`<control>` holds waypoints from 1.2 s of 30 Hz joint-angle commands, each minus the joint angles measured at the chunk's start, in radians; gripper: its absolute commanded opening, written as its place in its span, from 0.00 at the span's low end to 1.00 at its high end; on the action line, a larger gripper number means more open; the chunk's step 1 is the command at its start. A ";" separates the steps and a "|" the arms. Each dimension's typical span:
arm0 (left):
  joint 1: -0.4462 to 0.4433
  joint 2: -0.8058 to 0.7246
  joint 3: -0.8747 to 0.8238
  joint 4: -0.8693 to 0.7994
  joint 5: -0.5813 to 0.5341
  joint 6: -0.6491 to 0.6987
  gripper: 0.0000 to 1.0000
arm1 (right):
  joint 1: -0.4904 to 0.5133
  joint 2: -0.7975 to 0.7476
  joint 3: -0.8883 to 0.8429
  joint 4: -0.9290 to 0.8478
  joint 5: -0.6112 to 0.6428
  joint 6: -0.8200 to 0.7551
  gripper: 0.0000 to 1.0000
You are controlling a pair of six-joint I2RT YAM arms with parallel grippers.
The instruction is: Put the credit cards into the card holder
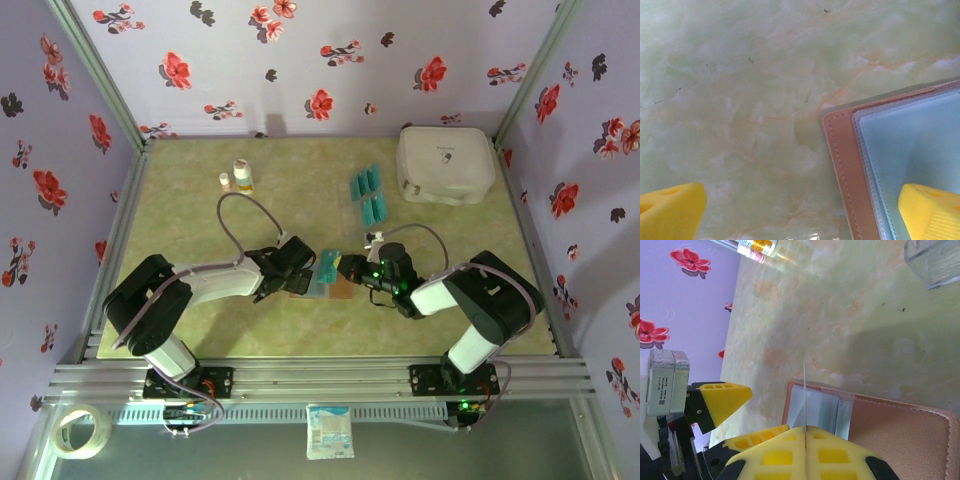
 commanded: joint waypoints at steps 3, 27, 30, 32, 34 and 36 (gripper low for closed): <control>-0.008 0.005 -0.034 -0.041 -0.027 -0.006 1.00 | -0.008 0.015 -0.019 0.039 0.011 0.006 0.00; -0.007 0.008 -0.039 -0.042 -0.027 -0.009 1.00 | -0.015 0.115 -0.036 0.165 -0.007 0.047 0.00; -0.007 0.009 -0.041 -0.040 -0.027 -0.009 1.00 | -0.015 0.123 -0.035 0.177 -0.012 0.053 0.00; -0.008 0.009 -0.040 -0.039 -0.027 -0.010 1.00 | -0.015 0.127 -0.036 0.187 -0.016 0.057 0.00; -0.008 0.010 -0.040 -0.040 -0.028 -0.010 1.00 | -0.015 0.129 -0.036 0.192 -0.021 0.060 0.00; -0.008 0.011 -0.040 -0.039 -0.027 -0.010 1.00 | -0.015 0.133 -0.036 0.195 -0.021 0.062 0.00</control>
